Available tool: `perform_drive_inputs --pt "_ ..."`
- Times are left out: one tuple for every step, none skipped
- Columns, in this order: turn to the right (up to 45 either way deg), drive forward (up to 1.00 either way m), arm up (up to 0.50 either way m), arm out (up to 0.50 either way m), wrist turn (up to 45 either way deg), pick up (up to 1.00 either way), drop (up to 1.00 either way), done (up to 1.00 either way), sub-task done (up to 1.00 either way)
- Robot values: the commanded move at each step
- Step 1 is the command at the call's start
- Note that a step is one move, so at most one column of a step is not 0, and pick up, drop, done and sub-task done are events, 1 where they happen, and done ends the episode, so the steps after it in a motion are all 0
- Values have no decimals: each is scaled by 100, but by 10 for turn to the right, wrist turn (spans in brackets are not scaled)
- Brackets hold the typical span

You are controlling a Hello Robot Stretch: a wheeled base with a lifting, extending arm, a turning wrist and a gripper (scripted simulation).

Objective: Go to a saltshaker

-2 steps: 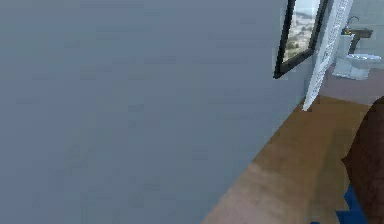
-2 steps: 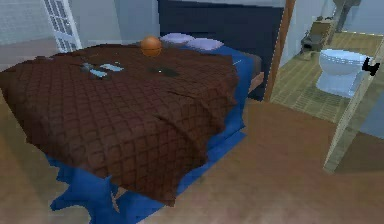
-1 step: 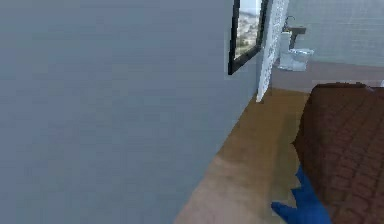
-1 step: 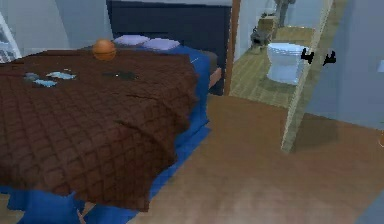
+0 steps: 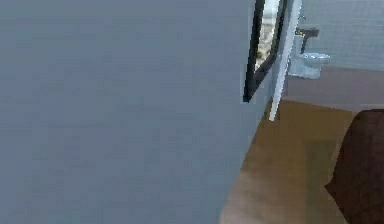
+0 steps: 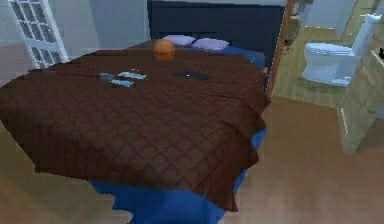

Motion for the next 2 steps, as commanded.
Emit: perform_drive_inputs --pt "240 0 0 0 0 0 0 0 0" --pt "0 75 0 0 0 0 0 0 0"
